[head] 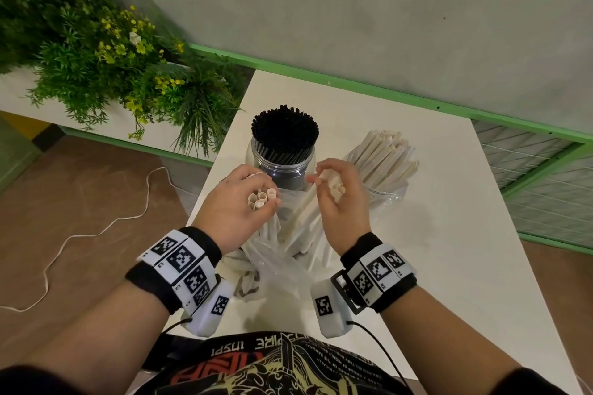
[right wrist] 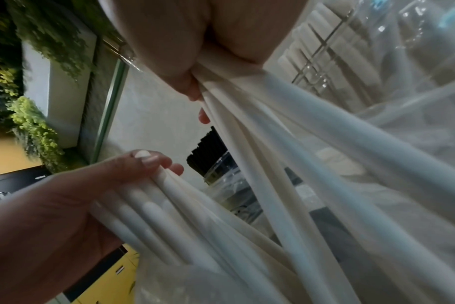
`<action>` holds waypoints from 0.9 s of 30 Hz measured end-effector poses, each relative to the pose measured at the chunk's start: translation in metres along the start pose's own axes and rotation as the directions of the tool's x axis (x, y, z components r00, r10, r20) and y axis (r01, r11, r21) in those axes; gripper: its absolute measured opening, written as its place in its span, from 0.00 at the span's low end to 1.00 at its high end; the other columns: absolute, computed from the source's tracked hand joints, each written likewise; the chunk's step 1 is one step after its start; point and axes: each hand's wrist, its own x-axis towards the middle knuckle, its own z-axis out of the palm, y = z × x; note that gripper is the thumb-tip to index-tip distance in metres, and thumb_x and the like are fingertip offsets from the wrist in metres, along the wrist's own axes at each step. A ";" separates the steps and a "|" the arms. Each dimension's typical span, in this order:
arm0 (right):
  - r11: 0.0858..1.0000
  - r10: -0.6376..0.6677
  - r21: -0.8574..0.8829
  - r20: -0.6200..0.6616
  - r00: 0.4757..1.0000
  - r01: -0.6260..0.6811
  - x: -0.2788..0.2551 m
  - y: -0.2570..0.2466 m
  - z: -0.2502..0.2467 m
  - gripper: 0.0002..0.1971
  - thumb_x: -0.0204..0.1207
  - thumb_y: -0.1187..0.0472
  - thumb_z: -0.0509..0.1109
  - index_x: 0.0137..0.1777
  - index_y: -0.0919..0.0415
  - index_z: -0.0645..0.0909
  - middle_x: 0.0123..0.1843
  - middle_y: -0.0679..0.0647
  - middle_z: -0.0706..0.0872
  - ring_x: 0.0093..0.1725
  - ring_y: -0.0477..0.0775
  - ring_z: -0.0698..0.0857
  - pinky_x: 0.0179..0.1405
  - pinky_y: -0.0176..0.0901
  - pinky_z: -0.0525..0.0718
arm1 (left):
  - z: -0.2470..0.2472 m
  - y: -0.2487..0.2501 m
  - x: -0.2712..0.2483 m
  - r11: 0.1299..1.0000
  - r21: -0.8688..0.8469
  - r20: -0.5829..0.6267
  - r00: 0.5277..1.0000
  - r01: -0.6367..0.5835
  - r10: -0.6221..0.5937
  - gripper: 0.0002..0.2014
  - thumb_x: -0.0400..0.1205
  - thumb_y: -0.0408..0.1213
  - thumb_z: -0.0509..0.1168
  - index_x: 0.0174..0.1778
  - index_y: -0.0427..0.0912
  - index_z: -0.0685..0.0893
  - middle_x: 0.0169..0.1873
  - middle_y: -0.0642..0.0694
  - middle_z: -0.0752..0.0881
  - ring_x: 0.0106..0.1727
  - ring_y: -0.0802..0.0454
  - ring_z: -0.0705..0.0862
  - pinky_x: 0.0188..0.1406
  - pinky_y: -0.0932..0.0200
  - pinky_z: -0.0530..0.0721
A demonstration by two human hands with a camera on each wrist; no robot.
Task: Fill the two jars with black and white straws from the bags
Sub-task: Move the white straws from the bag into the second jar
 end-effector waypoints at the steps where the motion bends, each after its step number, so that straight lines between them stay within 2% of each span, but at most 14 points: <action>1: 1.000 0.015 0.013 0.008 1.000 -0.016 -0.002 0.001 0.001 0.21 0.77 0.73 0.66 0.58 0.45 0.76 0.51 0.53 0.85 0.54 0.54 0.86 0.55 0.30 0.75 | 0.000 0.001 0.000 1.000 0.004 0.002 1.000 0.000 0.000 0.11 0.72 0.55 0.63 0.41 0.54 0.84 0.50 0.59 0.79 0.51 0.56 0.81 0.52 0.51 0.80; 3: 0.999 0.049 0.017 0.045 0.998 -0.049 -0.008 0.004 0.001 0.15 0.76 0.75 0.68 0.56 0.55 0.79 0.50 0.53 0.86 0.53 0.51 0.86 0.54 0.30 0.77 | 0.001 0.002 0.001 1.000 0.008 0.006 1.000 0.000 0.000 0.10 0.72 0.54 0.64 0.41 0.54 0.84 0.51 0.59 0.79 0.51 0.56 0.81 0.52 0.51 0.80; 5: 0.998 0.064 -0.023 0.077 0.995 -0.062 -0.012 0.007 0.000 0.11 0.75 0.75 0.69 0.53 0.61 0.81 0.48 0.53 0.87 0.52 0.46 0.85 0.54 0.32 0.78 | 0.001 0.002 0.001 1.000 0.015 0.010 1.000 0.002 -0.002 0.09 0.73 0.52 0.65 0.42 0.53 0.84 0.51 0.58 0.80 0.51 0.56 0.81 0.52 0.50 0.80; 7: 0.997 0.070 -0.052 0.100 0.993 -0.065 -0.013 0.009 -0.002 0.09 0.75 0.74 0.68 0.51 0.63 0.82 0.47 0.52 0.87 0.51 0.45 0.84 0.53 0.32 0.77 | 0.001 0.001 0.001 1.000 0.025 0.010 1.000 -0.003 0.003 0.10 0.73 0.53 0.64 0.42 0.53 0.84 0.51 0.58 0.79 0.51 0.55 0.81 0.53 0.50 0.80; 10: 0.994 0.108 -0.043 0.108 0.988 -0.104 -0.009 0.004 -0.004 0.07 0.78 0.74 0.66 0.51 0.64 0.79 0.48 0.57 0.87 0.50 0.40 0.85 0.50 0.24 0.75 | 0.001 0.000 0.001 1.000 0.027 0.013 1.000 -0.008 0.008 0.14 0.71 0.58 0.61 0.41 0.54 0.83 0.51 0.59 0.79 0.51 0.54 0.81 0.52 0.50 0.80; 13: 0.993 0.121 -0.006 0.083 0.989 -0.121 -0.001 -0.005 -0.005 0.09 0.79 0.75 0.63 0.51 0.61 0.76 0.49 0.60 0.85 0.49 0.39 0.86 0.49 0.22 0.73 | 0.002 -0.001 0.002 0.999 0.031 0.007 1.000 -0.007 0.007 0.14 0.71 0.58 0.60 0.42 0.54 0.84 0.50 0.59 0.79 0.50 0.54 0.81 0.51 0.49 0.81; 16: 0.990 0.128 0.044 0.045 0.991 -0.130 0.012 -0.013 -0.013 0.09 0.81 0.72 0.62 0.51 0.57 0.75 0.49 0.53 0.83 0.52 0.47 0.87 0.53 0.30 0.73 | 0.002 0.000 0.005 0.999 0.041 0.013 1.000 -0.010 0.010 0.16 0.70 0.59 0.59 0.42 0.54 0.84 0.50 0.58 0.79 0.50 0.55 0.81 0.50 0.50 0.81; 19: 0.985 0.138 0.102 0.019 0.990 -0.139 0.027 -0.025 -0.027 0.13 0.81 0.73 0.61 0.49 0.52 0.74 0.48 0.45 0.79 0.51 0.51 0.89 0.58 0.42 0.78 | 0.002 0.000 0.008 0.998 0.063 0.021 1.000 -0.018 0.016 0.17 0.71 0.60 0.58 0.43 0.54 0.83 0.49 0.59 0.78 0.49 0.55 0.80 0.50 0.51 0.80; 24: 0.980 0.133 0.158 -0.088 0.987 -0.118 0.053 -0.044 -0.055 0.12 0.81 0.75 0.61 0.48 0.55 0.73 0.50 0.56 0.77 0.48 0.51 0.90 0.65 0.67 0.77 | 0.003 0.001 0.015 0.995 0.093 0.029 0.999 -0.027 0.025 0.19 0.70 0.62 0.56 0.44 0.53 0.83 0.48 0.58 0.77 0.48 0.56 0.79 0.49 0.53 0.79; 27: 0.978 0.117 0.193 -0.164 0.980 -0.085 0.070 -0.054 -0.072 0.11 0.81 0.75 0.60 0.49 0.57 0.73 0.50 0.57 0.78 0.48 0.54 0.89 0.59 0.70 0.81 | 0.003 0.000 0.019 0.994 0.104 0.028 0.999 -0.026 0.023 0.19 0.70 0.62 0.56 0.44 0.55 0.83 0.48 0.57 0.77 0.49 0.56 0.79 0.50 0.52 0.80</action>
